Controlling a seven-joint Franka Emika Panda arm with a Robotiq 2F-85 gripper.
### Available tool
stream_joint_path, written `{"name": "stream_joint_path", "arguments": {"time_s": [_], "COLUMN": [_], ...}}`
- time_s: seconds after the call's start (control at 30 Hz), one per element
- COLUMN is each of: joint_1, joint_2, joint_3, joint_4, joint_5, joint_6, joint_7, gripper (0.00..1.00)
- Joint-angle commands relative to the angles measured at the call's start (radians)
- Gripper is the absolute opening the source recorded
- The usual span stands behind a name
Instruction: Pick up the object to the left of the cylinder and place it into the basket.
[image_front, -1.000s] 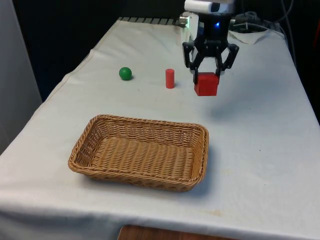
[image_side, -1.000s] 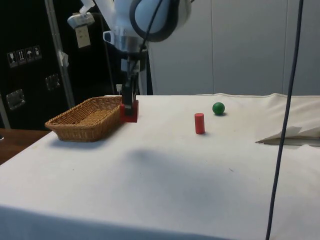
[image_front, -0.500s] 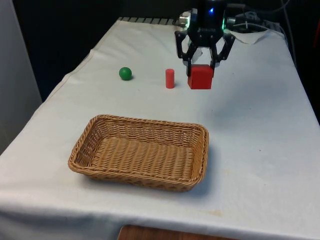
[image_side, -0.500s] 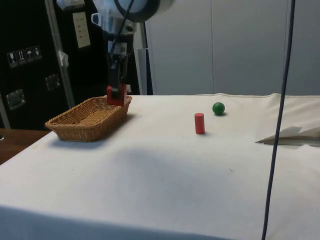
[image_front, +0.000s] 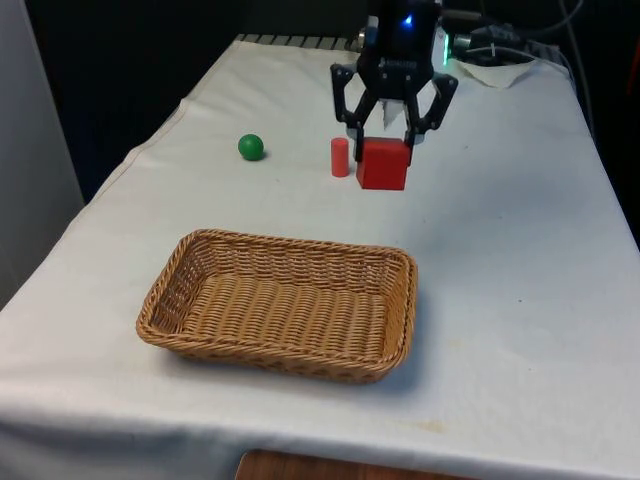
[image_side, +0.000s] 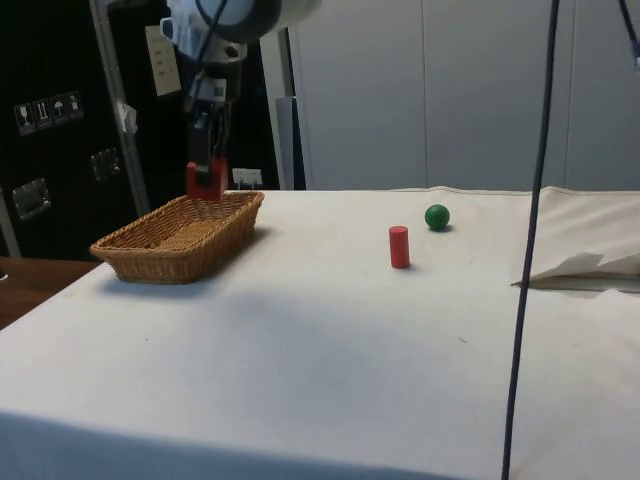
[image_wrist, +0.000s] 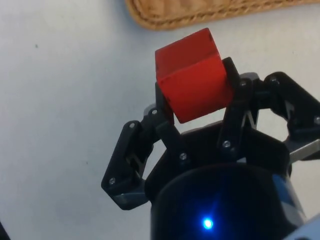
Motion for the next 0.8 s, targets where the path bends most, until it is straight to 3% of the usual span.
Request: {"name": "stream_joint_path", "arguments": {"time_s": [0.0, 0.17, 0.2, 0.23, 0.47, 0.5, 0.53, 0.77], "joint_1": [-0.016, -0.025, -0.010, -0.027, -0.045, -0.029, -0.046, -0.065], "joint_2": [0.008, 0.070, 0.062, 0.082, 0.176, 0.170, 0.188, 0.283], "joint_3": [0.013, -0.003, -0.014, -0.005, -0.024, -0.037, -0.026, -0.045], "joint_4": [0.014, 0.071, 0.057, 0.082, 0.168, 0.154, 0.179, 0.265], "joint_5": [0.021, 0.075, 0.062, 0.083, 0.153, 0.145, 0.162, 0.238], "joint_6": [-0.008, -0.008, 0.000, -0.009, -0.011, -0.003, -0.012, -0.017], "joint_7": [-0.020, -0.061, -0.048, -0.068, -0.116, -0.106, -0.122, -0.167], "gripper": [0.00, 0.00, 0.00, 0.00, 0.00, 0.00, 0.00, 0.00]}}
